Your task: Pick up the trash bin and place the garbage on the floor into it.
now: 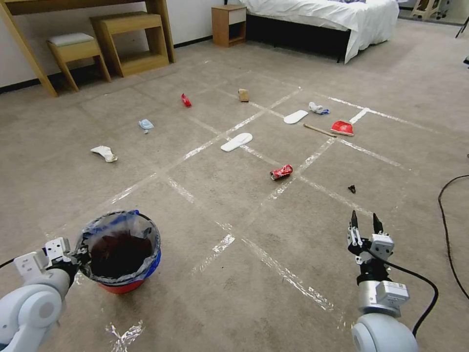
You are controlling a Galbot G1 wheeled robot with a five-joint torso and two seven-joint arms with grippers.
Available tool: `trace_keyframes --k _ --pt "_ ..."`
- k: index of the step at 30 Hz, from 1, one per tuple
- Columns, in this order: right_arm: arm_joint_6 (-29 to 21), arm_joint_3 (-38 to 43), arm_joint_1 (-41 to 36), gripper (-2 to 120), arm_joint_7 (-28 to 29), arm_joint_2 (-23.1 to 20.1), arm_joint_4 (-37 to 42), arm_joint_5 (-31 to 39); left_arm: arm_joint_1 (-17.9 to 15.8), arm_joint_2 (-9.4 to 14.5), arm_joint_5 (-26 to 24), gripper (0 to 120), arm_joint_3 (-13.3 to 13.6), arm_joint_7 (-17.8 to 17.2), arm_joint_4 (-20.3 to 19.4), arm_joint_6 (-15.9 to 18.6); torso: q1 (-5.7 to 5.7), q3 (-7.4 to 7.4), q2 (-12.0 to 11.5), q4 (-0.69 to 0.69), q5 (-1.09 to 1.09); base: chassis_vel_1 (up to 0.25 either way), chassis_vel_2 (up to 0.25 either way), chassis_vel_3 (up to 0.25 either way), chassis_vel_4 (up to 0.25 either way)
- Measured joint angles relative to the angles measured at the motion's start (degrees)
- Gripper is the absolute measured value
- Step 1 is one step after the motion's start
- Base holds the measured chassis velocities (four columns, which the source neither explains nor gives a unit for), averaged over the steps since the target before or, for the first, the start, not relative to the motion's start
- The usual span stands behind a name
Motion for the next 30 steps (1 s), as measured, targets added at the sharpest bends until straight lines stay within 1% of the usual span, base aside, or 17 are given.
trace_keyframes --k 3,4,7,8,10,16,30 --pt "0.20 0.02 -0.48 50 0.00 -0.23 0.59 0.21 2.32 -0.80 -2.43 1 -3.28 -0.35 -4.43 1.17 0.00 0.00 0.00 0.00 0.00 0.000 0.000 0.000 0.000" --pt "0.20 0.02 -0.48 50 0.00 -0.23 0.59 0.21 2.32 -0.80 -2.43 1 -3.28 -0.35 -4.43 1.17 0.00 0.00 0.00 0.00 0.00 0.000 0.000 0.000 0.000" --pt "0.18 0.22 -1.06 50 -0.01 -0.56 1.45 0.52 4.06 -1.45 -4.63 1 -5.85 -0.87 -7.52 1.85 0.00 0.00 0.00 0.00 -0.01 0.000 0.000 0.000 0.000" --pt "0.18 0.22 -1.06 50 -0.01 -0.56 1.45 0.52 4.06 -1.45 -4.63 1 -5.85 -0.87 -7.52 1.85 0.00 0.00 0.00 0.00 -0.01 0.000 0.000 0.000 0.000" --pt "0.18 0.49 -1.26 50 -0.19 -0.72 1.78 0.83 4.83 -1.56 -5.34 1 -6.88 -0.93 -8.59 2.05 0.00 0.00 0.00 0.00 0.01 0.000 0.000 0.000 0.000" --pt "0.28 0.68 -1.78 50 -0.96 -0.85 2.24 1.06 5.00 -1.90 -5.71 1 -7.36 -0.94 -8.82 2.15 0.00 0.00 0.00 0.00 0.00 0.000 0.000 0.000 0.000" --pt "-0.59 0.73 -1.57 50 -1.42 -1.36 2.00 1.96 4.17 -2.47 -5.04 1 -6.26 -0.86 -7.31 2.06 0.00 0.00 0.00 0.00 -0.01 0.000 0.000 0.000 0.000"
